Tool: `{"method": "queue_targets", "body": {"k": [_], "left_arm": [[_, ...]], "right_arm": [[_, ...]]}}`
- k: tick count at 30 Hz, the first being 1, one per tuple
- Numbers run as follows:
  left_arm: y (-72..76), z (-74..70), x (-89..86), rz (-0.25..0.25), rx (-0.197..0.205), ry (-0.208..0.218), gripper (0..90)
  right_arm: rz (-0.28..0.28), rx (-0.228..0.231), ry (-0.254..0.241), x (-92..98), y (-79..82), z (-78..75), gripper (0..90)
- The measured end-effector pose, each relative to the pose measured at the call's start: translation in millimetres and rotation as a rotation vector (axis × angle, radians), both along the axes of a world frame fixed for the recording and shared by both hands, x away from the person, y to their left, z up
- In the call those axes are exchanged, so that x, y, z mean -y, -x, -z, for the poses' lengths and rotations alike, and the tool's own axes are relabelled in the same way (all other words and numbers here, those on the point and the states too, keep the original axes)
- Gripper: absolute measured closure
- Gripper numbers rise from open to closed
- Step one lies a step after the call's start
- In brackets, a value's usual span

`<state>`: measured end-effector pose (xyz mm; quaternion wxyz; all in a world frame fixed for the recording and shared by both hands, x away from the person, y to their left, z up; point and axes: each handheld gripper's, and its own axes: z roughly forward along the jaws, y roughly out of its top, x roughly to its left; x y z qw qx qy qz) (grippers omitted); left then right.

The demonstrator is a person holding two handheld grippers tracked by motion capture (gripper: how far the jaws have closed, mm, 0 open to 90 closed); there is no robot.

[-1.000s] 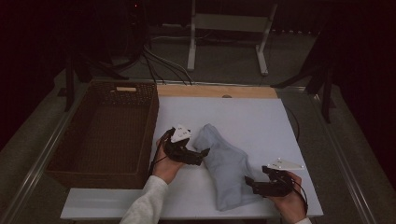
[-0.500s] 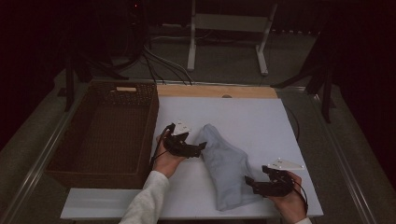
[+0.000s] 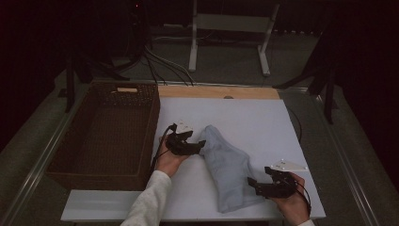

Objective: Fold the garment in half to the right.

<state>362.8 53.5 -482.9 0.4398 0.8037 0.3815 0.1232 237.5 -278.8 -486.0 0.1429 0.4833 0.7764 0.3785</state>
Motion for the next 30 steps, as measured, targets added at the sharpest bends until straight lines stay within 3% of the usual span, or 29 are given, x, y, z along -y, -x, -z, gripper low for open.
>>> {"method": "queue_targets", "body": {"k": [9, 14, 15, 18, 22, 25, 30], "left_arm": [[-7.3, 13.1, 5.0, 0.015, -0.052, -0.011, 54.3], [-10.9, 17.8, 6.0, 0.014, -0.081, -0.011, 53.9], [-11.8, 19.1, 6.6, 0.013, -0.093, -0.012, 50.5], [-13.6, 23.3, 7.7, 0.021, -0.118, -0.029, 53.6], [-13.6, 20.7, 5.5, 0.033, -0.117, -0.016, 78.8], [-12.9, 15.9, 3.5, 0.036, -0.101, -0.03, 85.4], [-14.9, 10.5, -6.1, 0.0, -0.091, -0.022, 86.9]], "right_arm": [[-0.001, 0.001, -0.004, 0.4, 0.1, -0.3, 15.0], [-0.001, 0.001, -0.005, 0.6, 0.1, -0.4, 15.0], [-0.002, 0.001, -0.005, 0.6, 0.1, -0.4, 15.0], [-0.003, 0.001, -0.004, 0.4, 0.1, -0.3, 15.0], [-0.006, 0.0, -0.003, 0.2, 0.2, -0.4, 15.2], [-0.01, -0.004, 0.004, -0.6, 0.4, -0.2, 16.4], [-0.017, -0.018, 0.023, -2.6, 0.7, 0.4, 23.2]]}}
